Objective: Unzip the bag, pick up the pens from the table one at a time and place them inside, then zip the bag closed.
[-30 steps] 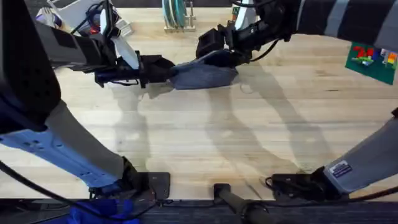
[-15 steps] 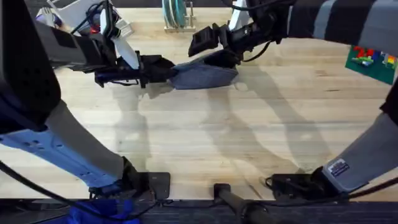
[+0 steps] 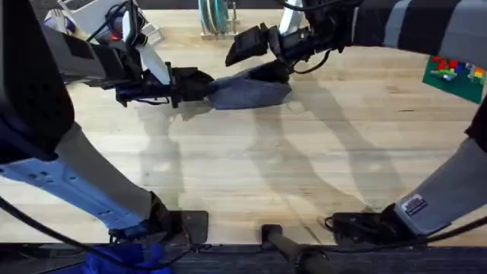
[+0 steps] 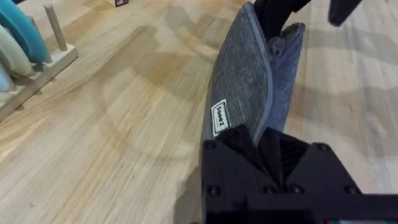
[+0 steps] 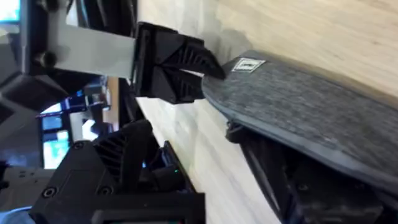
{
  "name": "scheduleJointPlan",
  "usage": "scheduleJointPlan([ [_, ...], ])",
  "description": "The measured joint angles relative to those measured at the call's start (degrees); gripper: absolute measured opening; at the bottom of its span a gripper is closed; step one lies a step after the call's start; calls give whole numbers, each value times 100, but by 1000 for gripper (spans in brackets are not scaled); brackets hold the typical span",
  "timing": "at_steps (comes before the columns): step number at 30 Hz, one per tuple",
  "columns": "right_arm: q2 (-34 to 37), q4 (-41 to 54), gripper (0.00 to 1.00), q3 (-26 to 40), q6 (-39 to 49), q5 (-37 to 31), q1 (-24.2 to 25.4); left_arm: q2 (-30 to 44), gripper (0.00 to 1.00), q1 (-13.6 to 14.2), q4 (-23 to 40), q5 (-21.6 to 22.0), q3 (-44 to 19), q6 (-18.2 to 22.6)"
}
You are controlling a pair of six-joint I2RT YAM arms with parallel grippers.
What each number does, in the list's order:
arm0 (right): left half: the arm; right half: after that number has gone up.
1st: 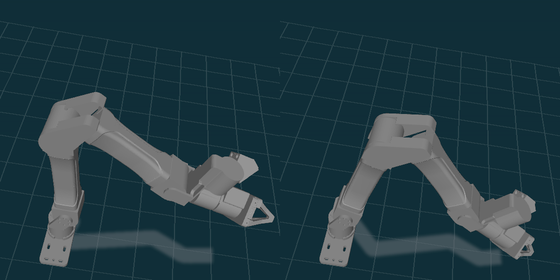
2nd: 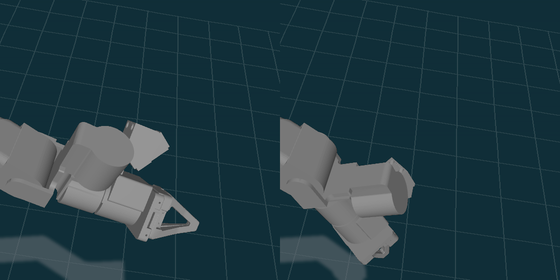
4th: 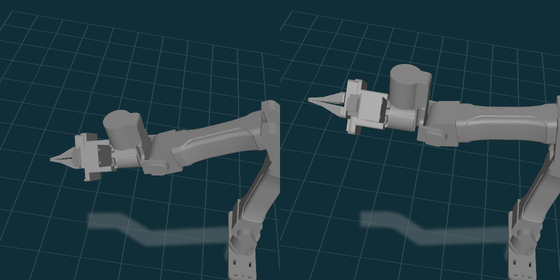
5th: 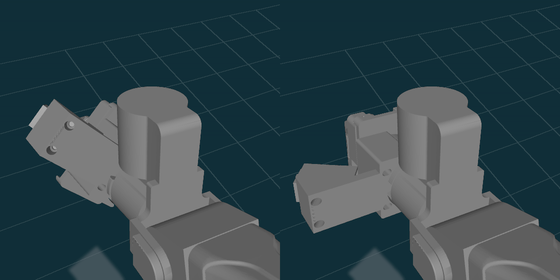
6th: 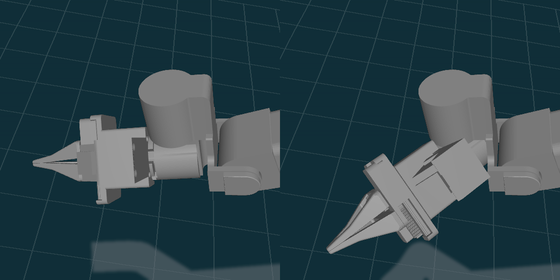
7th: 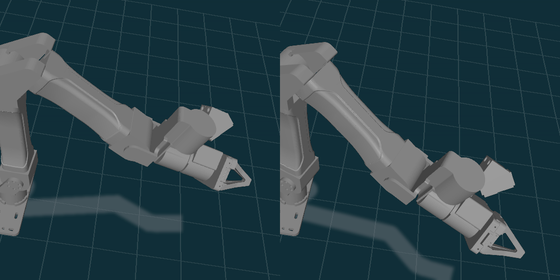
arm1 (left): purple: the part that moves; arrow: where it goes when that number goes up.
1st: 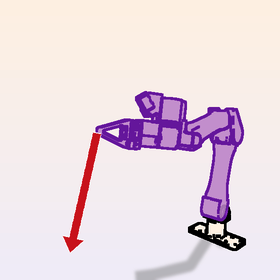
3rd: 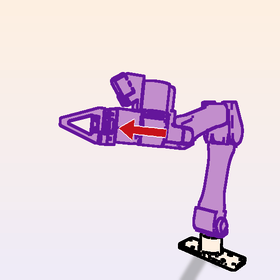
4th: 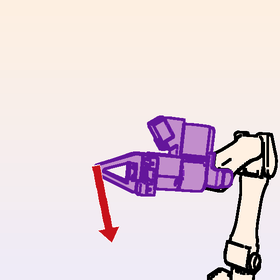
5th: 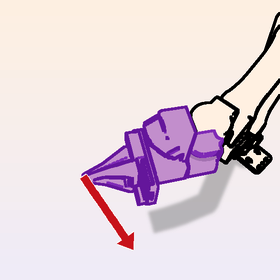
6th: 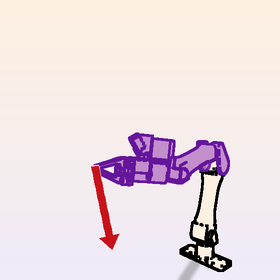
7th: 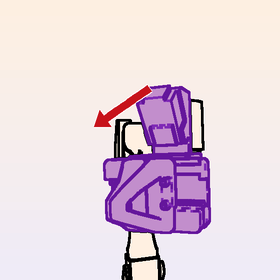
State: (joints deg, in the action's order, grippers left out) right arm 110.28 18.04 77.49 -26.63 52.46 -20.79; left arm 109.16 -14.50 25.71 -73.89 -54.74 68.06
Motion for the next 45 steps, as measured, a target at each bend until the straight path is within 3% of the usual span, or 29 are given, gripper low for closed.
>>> scheduleJointPlan([
  [12,-23,26,996,100,0,484,137,0,42,0,0,2,0,0],
  [20,-608,108,995,154,-43,623,127,-1,41,0,-2,4,0,-1],
  [31,-625,447,995,166,-24,676,-184,-2,41,0,-2,6,0,-1],
  [37,-715,770,995,166,166,620,-191,-1,41,0,-2,5,0,-1],
  [45,-1267,1263,995,166,384,66,-191,0,42,0,-2,4,0,-1],
])
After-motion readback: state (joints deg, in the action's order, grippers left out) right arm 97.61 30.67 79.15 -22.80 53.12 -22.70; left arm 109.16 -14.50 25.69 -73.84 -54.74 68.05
